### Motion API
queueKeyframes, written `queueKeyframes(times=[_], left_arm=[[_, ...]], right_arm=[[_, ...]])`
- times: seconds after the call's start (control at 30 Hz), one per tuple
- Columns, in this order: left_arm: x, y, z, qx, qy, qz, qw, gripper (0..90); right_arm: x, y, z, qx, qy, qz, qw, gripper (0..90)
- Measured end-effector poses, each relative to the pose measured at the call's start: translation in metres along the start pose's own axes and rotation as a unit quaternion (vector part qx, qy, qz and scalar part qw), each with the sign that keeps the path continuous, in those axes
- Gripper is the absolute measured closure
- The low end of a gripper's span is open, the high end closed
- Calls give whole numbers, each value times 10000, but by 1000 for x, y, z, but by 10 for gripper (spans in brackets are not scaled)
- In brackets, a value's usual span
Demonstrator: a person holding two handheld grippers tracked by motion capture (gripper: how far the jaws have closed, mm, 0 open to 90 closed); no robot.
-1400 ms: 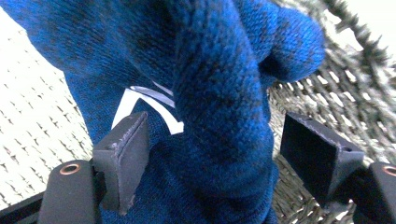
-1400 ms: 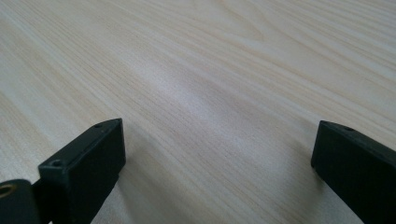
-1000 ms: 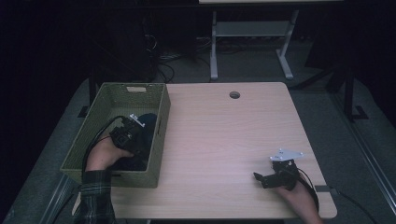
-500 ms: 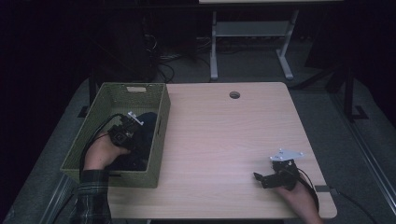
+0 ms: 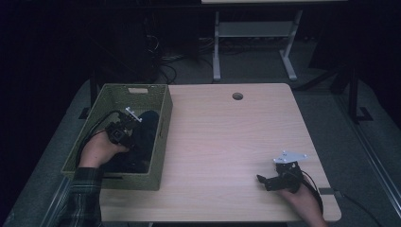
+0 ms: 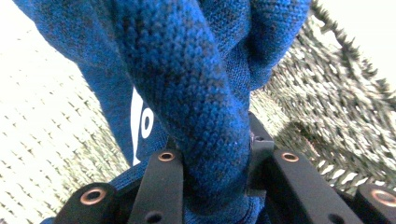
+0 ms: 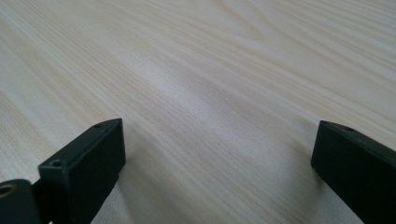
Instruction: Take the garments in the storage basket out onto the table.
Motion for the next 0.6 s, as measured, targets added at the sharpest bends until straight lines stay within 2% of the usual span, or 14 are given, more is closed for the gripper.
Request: queueKeyframes(times=[0.3,0.6], left_arm=[[8,0,0,-4,-51,-15,10000,730],[25,0,-4,17,-208,-76,9998,734]], right_arm=[[0,0,0,2,0,0,10000,26],[0,0,0,1,1,-2,10000,26]])
Point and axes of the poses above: each handheld gripper's, and its own axes: x roughly backward along the jaws, z roughly out of its underside, y roughly to its left, the point moved 5 cm from there along -x, roughly forward along the jaws, and after that the axes turned 11 degrees about x, right-handed, at the moved point
